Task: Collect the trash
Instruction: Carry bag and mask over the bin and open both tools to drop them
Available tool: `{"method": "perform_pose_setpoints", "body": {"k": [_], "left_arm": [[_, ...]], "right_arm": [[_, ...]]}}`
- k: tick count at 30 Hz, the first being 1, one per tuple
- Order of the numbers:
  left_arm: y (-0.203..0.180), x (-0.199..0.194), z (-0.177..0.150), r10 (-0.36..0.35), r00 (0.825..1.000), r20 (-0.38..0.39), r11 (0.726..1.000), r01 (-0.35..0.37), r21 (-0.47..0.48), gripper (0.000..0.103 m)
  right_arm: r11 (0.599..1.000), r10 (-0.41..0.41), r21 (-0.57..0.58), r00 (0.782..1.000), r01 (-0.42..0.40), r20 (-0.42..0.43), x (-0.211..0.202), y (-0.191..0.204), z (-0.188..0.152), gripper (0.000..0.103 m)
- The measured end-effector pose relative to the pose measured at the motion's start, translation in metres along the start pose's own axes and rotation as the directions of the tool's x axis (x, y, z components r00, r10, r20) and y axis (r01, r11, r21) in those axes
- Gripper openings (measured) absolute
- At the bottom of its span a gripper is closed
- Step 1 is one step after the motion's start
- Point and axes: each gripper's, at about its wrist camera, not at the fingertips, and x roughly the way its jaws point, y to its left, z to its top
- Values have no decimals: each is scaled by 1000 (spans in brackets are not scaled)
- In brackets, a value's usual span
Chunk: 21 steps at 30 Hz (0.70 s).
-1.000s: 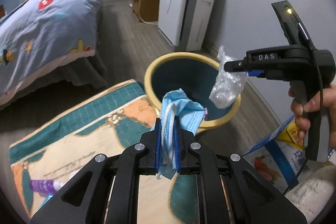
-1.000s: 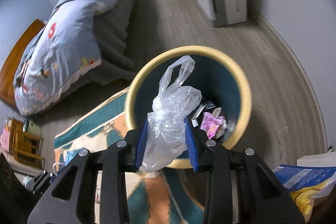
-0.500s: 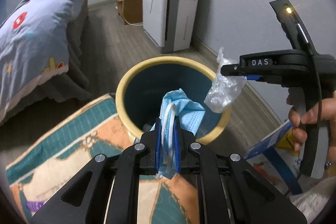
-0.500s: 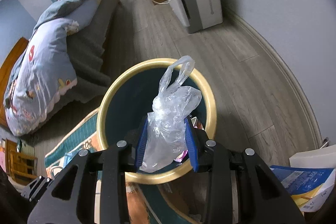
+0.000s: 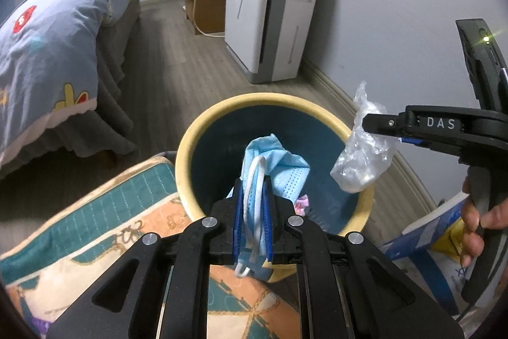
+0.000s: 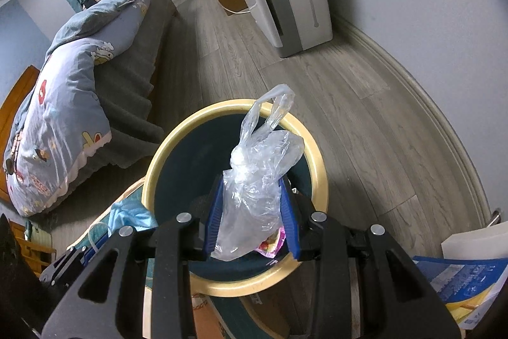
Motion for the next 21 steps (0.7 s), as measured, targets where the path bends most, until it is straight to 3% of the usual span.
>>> {"method": "perform_pose_setpoints", "body": {"k": [15,17,18,20,21], "left_arm": [[2,-4,8,-16,997,74,1000,18,-22,13],[2,-6,8,-16,997,78,1000,18,-23,24],[1,-6,8,-16,997,75,1000,18,-22,28],[1,-6,7,-2,997,73,1000,4,-25,57],[1,-7,6,4,997,81,1000,-2,-27,63]], "right_arm": [[998,67,-25,990,-65,122,-17,6,9,38],[997,79,-25,989,-77,127,-18,7,9,63],[997,75,-28,989,-72,130,-18,8,9,69],[997,66,-35,989,-62,135,-19,9,9,81],[998,64,-34,989,-60,135,-19,10,9,84]]}}
